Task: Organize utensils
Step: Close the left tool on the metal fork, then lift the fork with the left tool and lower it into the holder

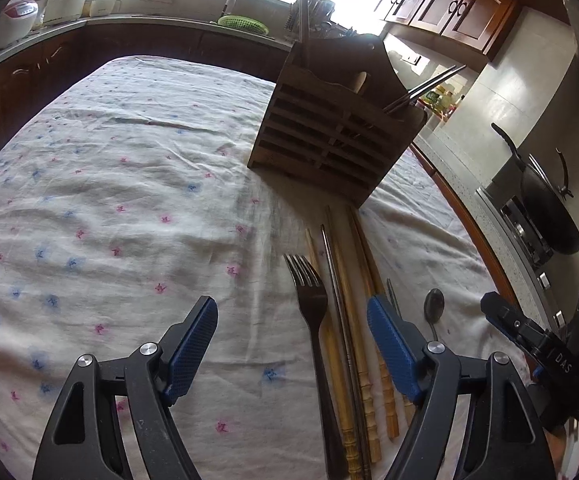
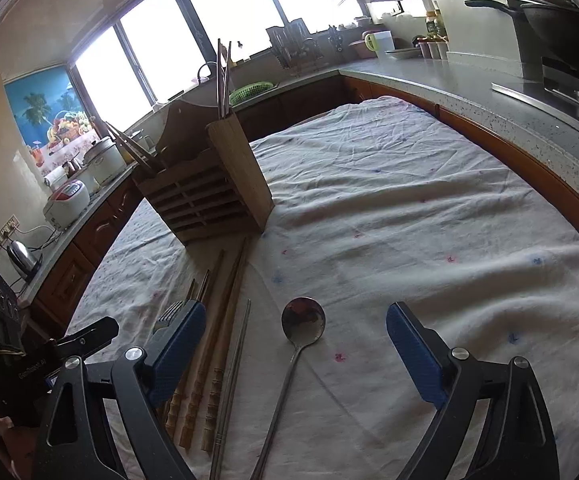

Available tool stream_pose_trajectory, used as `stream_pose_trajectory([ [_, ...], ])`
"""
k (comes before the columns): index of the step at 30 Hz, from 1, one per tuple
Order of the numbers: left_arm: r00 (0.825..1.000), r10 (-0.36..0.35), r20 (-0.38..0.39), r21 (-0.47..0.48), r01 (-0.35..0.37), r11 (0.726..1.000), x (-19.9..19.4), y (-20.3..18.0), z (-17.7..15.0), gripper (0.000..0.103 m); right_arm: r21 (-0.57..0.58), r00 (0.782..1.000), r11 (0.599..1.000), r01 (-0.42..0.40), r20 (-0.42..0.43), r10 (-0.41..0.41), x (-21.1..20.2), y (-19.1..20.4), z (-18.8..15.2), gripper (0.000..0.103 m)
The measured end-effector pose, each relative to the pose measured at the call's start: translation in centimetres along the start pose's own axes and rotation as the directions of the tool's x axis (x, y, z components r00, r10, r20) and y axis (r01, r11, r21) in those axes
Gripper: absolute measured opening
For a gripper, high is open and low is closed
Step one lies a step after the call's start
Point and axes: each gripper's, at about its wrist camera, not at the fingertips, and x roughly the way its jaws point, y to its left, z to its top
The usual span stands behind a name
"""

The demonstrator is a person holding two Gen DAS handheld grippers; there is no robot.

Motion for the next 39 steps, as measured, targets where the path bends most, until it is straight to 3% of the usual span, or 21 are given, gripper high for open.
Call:
stream_pose_trajectory([
  [6, 0.999, -0.003, -0.049, 0.022, 0.004, 1.0, 2.1, -0.6, 0.8, 0.066, -0.019, 0.998, 1.0, 0.013, -0.066, -0.014, 1.8, 0.0, -0.3, 0.083],
  [13, 0.992, -0.017, -0.125, 0.038, 0.022, 0.999, 4.8, -0.9, 1.9, 0.047, -0.028, 0.988, 0.999, 0.025, -0.15, -0.029, 4.2, -0.4, -0.4, 0.066],
  [18, 0.989, -0.012, -0.146, 0.073, 0.023, 0.997, 6.0, -1.4, 2.4, 0.04, -0.083, 0.983, 0.995, 0.052, -0.169, -0.065, 5.1, 0.1, -0.2, 0.063],
  [20, 0.988, 0.004, -0.154, 0.102, 0.012, 0.995, 6.5, -1.7, 2.5, 0.026, -0.122, 0.98, 0.989, 0.079, -0.173, -0.1, 5.3, 0.6, -0.2, 0.053],
  [22, 0.988, 0.0, -0.157, 0.109, 0.017, 0.994, 6.7, -1.8, 2.6, 0.025, -0.147, 0.978, 0.985, 0.088, -0.175, -0.114, 5.5, 0.9, -0.2, 0.035],
  [23, 0.988, -0.006, -0.157, 0.102, 0.023, 0.995, 6.7, -1.7, 2.6, 0.024, -0.149, 0.978, 0.985, 0.086, -0.176, -0.112, 5.6, 1.0, -0.2, 0.031],
  [25, 0.988, -0.022, -0.152, 0.086, 0.035, 0.996, 6.5, -1.3, 2.6, 0.022, -0.136, 0.98, 0.988, 0.072, -0.176, -0.095, 5.5, 0.7, -0.1, 0.01],
  [29, 0.99, -0.036, -0.135, 0.072, 0.046, 0.996, 5.7, -1.0, 2.3, 0.02, -0.079, 0.984, 0.996, 0.031, -0.173, -0.044, 4.8, 0.0, 0.1, 0.003],
  [39, 0.994, -0.103, -0.032, 0.059, 0.105, 0.993, 0.0, -0.7, 2.7, 0.019, -0.073, 0.996, 0.997, 0.001, -0.084, -0.008, 1.3, 0.8, 1.7, 0.003],
])
